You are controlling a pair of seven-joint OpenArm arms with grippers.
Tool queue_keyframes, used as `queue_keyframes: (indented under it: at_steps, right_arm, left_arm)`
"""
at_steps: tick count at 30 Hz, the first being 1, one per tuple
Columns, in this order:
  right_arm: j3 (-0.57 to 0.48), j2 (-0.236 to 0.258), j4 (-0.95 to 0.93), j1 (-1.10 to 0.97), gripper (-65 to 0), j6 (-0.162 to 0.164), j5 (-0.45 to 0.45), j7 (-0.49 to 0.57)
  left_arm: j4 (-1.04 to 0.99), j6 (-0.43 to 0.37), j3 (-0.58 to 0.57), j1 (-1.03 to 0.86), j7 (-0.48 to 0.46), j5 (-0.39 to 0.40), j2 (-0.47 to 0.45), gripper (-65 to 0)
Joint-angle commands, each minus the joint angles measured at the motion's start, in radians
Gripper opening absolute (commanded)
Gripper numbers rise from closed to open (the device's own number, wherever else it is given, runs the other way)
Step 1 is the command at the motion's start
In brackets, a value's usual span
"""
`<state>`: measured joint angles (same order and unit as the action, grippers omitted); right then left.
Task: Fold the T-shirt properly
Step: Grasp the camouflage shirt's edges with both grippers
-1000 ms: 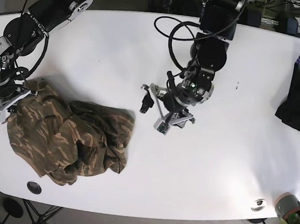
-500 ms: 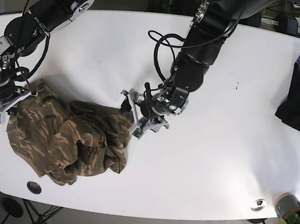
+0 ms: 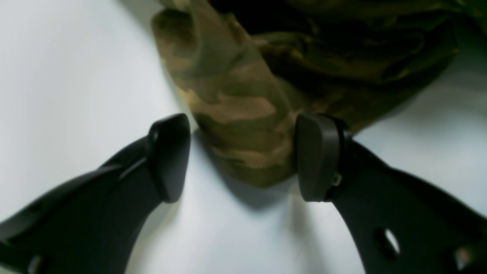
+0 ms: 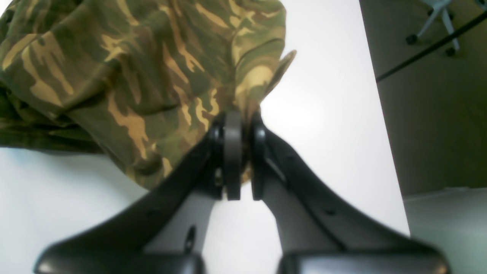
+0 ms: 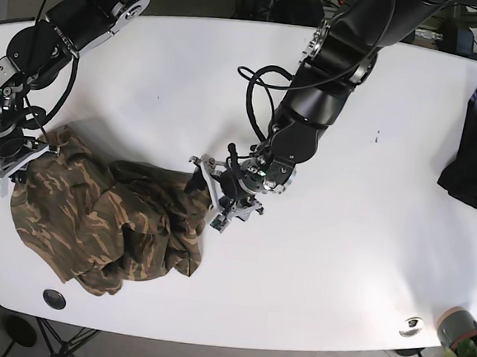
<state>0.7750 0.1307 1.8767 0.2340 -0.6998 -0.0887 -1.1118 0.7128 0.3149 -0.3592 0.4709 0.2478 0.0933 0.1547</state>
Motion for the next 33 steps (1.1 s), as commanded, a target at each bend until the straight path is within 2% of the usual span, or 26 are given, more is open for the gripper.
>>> queue_keyframes:
  at_steps: [1,6,8,11,13,17,21,24,27,33]
  right_arm:
    - [-0.001,0.017,0.017,0.02,-62.8,0.002,-0.013,0.02]
    - [-0.001,0.016,0.019,0.02,-62.8,0.002,-0.013,0.02]
    - [-0.001,0.016,0.019,0.02,-62.8,0.002,-0.013,0.02]
    - [-0.001,0.016,0.019,0.02,-62.8,0.002,-0.013,0.02]
    - [-0.001,0.016,0.019,0.02,-62.8,0.002,-0.013,0.02]
    - [-0.002,0.014,0.019,0.021,-62.8,0.002,-0.013,0.02]
    - [-0.004,-0.003,0.027,0.023,-62.8,0.002,-0.013,0.02]
    - [-0.005,-0.004,0.067,0.023,-62.8,0.002,-0.013,0.02]
    - [-0.027,-0.004,0.087,0.035,-62.8,0.002,-0.012,0.02]
    - [-0.075,0.02,0.085,0.081,-62.8,0.002,-0.003,0.02]
  left_arm:
    - [-0.015,-0.009,-0.001,0.013,-0.002,0.029,0.002,-25.3]
    - [-0.018,-0.015,-0.027,0.019,-0.012,0.058,0.002,-27.1]
    - [-0.018,-0.015,-0.06,0.019,-0.015,0.059,0.002,-34.4]
    - [-0.018,-0.015,-0.093,0.021,-0.015,0.059,0.002,-53.1]
    - [-0.018,-0.015,-0.096,0.021,-0.015,0.058,0.002,-61.7]
    - [-0.009,-0.033,-0.096,0.021,-0.015,0.058,0.002,-62.4]
    - [0.001,-0.109,-0.091,0.024,-0.015,0.058,0.002,-62.6]
    - [0.067,-0.121,-0.079,0.022,-0.008,0.058,0.002,-62.6]
    - [0.147,-0.122,-0.033,0.018,0.0,0.058,-0.033,-62.6]
    - [0.275,-0.115,0.13,0.016,0.097,0.058,-0.114,-62.6]
